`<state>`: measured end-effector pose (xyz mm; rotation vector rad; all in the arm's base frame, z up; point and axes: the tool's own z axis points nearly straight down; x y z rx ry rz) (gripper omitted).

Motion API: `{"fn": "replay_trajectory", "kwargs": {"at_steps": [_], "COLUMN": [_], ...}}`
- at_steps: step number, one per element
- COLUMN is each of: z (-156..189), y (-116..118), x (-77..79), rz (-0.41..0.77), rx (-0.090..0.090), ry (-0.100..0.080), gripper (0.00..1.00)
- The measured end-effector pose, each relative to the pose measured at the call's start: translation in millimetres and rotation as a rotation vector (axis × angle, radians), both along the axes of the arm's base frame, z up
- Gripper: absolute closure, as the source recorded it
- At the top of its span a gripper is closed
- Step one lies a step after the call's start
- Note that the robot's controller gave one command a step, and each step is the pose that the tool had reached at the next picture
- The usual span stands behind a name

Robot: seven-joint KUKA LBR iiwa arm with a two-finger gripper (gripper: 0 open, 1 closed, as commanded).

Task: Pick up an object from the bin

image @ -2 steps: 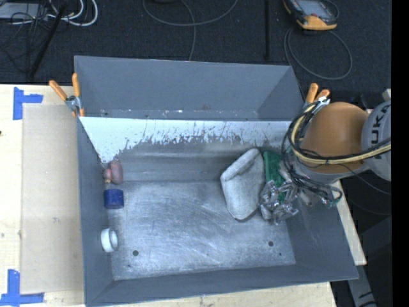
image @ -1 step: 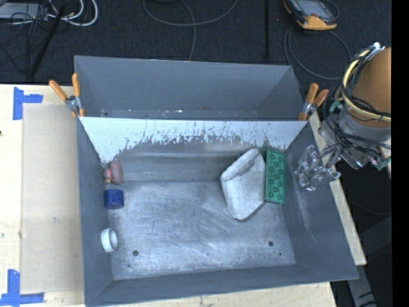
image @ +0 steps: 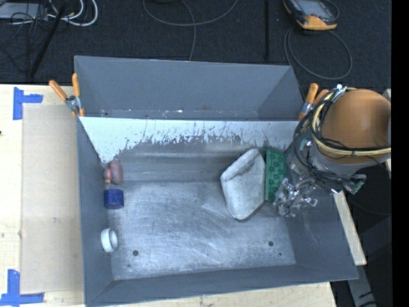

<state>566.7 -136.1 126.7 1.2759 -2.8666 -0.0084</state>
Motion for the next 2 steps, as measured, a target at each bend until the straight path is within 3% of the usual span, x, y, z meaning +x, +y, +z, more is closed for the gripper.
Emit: {"fn": "replay_trajectory", "kwargs": {"at_steps": [1, 2], "z": [14.0, 140.9], "y": [10.9, 21.8], "x": [-75.1, -70.4], "rz": [-0.089, 0.255], "rx": [-0.002, -0.002], "ry": [0.002, -0.01], "gripper": [1.0, 1.0]}}
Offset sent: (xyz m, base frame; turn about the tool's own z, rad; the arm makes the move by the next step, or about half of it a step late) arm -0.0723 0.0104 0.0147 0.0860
